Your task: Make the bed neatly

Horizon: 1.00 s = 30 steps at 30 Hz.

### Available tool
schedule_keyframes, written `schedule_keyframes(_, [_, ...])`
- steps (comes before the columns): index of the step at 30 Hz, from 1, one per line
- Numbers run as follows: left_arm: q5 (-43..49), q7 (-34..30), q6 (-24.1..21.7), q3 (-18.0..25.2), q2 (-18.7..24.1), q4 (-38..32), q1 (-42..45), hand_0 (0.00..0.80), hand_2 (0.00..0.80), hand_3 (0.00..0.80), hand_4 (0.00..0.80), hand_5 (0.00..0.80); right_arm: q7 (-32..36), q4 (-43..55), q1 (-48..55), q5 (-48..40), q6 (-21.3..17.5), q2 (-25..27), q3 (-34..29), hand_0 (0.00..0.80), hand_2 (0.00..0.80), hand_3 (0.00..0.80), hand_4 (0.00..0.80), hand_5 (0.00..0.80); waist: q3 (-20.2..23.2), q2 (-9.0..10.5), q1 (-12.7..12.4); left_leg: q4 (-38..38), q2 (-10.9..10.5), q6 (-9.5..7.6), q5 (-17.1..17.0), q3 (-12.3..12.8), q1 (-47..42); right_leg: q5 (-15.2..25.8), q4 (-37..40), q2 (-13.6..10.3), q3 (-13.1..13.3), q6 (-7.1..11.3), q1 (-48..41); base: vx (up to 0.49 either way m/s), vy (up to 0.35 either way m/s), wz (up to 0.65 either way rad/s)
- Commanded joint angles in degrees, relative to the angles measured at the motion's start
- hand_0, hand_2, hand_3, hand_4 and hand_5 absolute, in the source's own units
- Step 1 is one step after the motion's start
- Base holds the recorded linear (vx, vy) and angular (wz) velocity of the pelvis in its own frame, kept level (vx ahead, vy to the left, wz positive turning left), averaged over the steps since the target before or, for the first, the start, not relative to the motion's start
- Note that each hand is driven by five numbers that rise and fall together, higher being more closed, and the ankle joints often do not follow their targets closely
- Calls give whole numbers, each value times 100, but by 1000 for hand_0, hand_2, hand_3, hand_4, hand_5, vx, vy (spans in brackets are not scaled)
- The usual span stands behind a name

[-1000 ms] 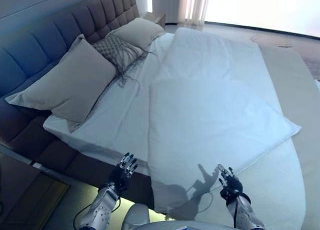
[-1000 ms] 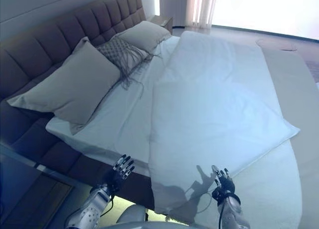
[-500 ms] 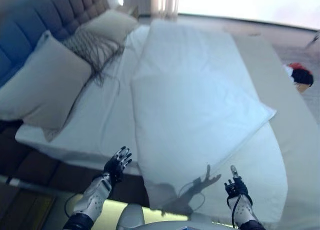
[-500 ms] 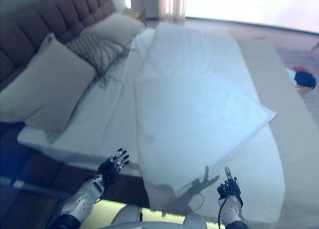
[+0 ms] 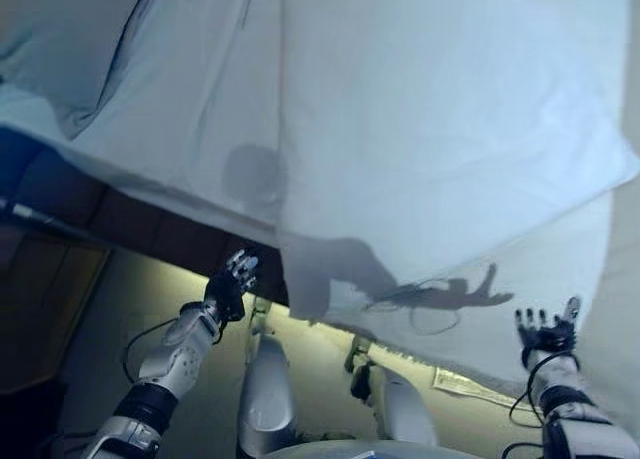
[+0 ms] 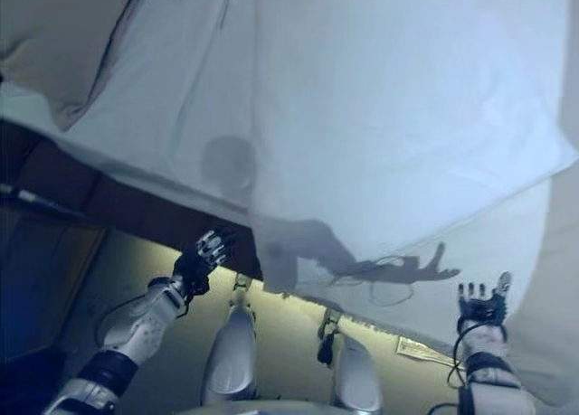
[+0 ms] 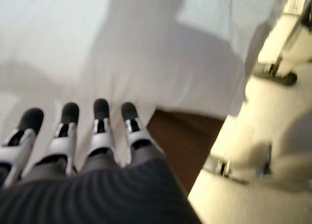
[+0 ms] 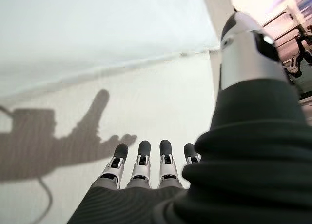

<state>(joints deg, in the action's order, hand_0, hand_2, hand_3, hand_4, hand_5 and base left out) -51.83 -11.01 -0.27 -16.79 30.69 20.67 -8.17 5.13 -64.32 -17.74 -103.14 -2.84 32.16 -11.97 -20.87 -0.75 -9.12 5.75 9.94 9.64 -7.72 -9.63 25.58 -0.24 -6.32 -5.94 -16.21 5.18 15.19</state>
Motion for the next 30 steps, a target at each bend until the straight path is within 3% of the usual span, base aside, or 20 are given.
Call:
schedule_keyframes(1, [-299,-138,-172,-89,237,-443,-531,0,0,0,0,0,144,-152,-437,-219,154,540,-254,0,0,0,0,0,-16,227,-83,496,-178,-192,239,13,413,905,836,-821,404,525,-217,-30,-5,43])
schedule_keyframes(4, [-448,1,-160,-158,241,-721,-621,0,0,0,0,0,-85,-293,-692,78,377,813,-197,0,0,0,0,0,-98,149,1,935,-246,-139,370,76,546,853,574,-946,523,479,84,-17,24,42])
schedule_keyframes(6, [-459,46,-165,-64,265,-934,-460,0,0,0,0,0,9,-146,-620,18,423,779,-122,0,0,0,0,0,-199,141,-30,1398,-223,0,429,-172,788,750,370,-860,598,412,110,88,-14,17])
schedule_keyframes(8, [-536,-157,-279,-106,328,-765,-505,0,0,0,0,0,42,-49,-616,91,258,704,-43,0,0,0,0,0,-182,35,-75,981,-217,-165,324,-162,796,621,309,-824,576,410,95,113,-28,0])
schedule_keyframes(11, [-566,-294,-357,-188,346,-664,-944,0,0,0,0,0,-186,-324,-988,-270,165,1006,-190,0,0,0,0,0,-276,-62,-66,644,-479,-341,179,28,897,686,282,-1057,510,514,410,-29,111,5])
schedule_keyframes(14, [-424,-7,-580,-224,176,-918,-809,0,0,0,0,0,-93,-237,-1093,-363,51,978,-268,0,0,0,0,0,-291,-139,-98,688,-611,-428,137,153,1013,681,32,-1175,412,553,664,-14,241,4])
schedule_keyframes(16, [-262,201,-690,-296,121,-931,-868,0,0,0,0,0,-153,-131,-1116,-145,-34,882,-289,0,0,0,0,0,-390,-183,-29,929,-683,-438,232,120,1084,719,-357,-1266,588,537,1066,5,117,-4])
schedule_keyframes(18, [-224,317,-788,-316,142,-808,-926,0,0,0,0,0,-240,-53,-1111,40,-90,867,-226,0,0,0,0,0,-382,-132,93,1195,-599,-372,463,157,1162,796,-213,-1258,802,601,1137,50,-27,-1])
schedule_keyframes(23, [-470,331,-871,-69,267,-587,-951,0,0,0,0,0,-350,184,-729,394,0,667,-328,0,0,0,0,0,-393,-35,264,1156,-391,-308,416,239,1312,907,-17,-1182,845,601,1256,-30,-32,-9])
schedule_keyframes(30, [-470,119,-852,-104,184,-456,-790,0,0,0,0,0,-216,-156,-600,270,173,855,-559,0,0,0,0,0,-410,-75,242,999,-370,-289,397,260,1321,903,4,-1113,745,573,1347,7,-80,-7])
